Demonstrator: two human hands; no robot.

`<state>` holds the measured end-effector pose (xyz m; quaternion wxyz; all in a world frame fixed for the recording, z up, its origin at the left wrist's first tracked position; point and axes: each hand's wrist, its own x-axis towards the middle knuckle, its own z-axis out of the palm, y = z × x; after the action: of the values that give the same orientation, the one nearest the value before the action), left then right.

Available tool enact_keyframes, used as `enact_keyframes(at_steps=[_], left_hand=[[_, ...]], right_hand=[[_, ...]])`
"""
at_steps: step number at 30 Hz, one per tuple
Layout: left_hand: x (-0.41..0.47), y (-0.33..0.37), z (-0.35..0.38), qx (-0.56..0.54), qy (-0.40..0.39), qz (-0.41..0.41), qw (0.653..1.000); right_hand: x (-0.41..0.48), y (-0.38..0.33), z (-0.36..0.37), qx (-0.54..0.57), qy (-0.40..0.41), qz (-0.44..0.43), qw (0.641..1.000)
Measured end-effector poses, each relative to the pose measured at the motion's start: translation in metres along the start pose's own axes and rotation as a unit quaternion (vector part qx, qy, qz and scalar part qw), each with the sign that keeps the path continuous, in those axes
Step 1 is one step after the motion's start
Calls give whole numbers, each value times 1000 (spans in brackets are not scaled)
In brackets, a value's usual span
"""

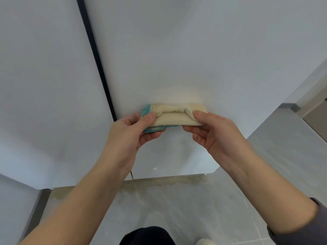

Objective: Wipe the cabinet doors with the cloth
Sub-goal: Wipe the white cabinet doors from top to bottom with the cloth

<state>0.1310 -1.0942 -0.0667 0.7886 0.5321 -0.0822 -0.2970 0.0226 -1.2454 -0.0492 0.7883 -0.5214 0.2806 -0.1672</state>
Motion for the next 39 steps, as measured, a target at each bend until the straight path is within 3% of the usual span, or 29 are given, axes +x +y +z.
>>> enact_keyframes(at_steps=[5,9,11,15,19,24,32,39], left_hand=[[-6,20,12,14,-20,98,995],[-9,-4,4,40,-40,120,991],[-10,-31,-7,61,-49,75,994],[-2,-115,-32,72,-20,-99,992],[14,-211,-59,81,37,-251,964],[49,-293,-85,69,97,-365,923],[93,-343,-82,45,177,-373,910],[94,-327,-76,53,172,-347,920]], right_hand=[[-10,-21,7,-9,-44,-83,996],[-12,3,-9,-6,-71,-77,994],[-12,30,-26,-1,-61,-43,997],[-1,104,-65,-9,-9,70,997],[26,190,-103,-58,55,199,977],[75,276,-136,-127,92,311,937],[126,314,-145,-133,151,323,925],[126,295,-145,-115,161,305,931]])
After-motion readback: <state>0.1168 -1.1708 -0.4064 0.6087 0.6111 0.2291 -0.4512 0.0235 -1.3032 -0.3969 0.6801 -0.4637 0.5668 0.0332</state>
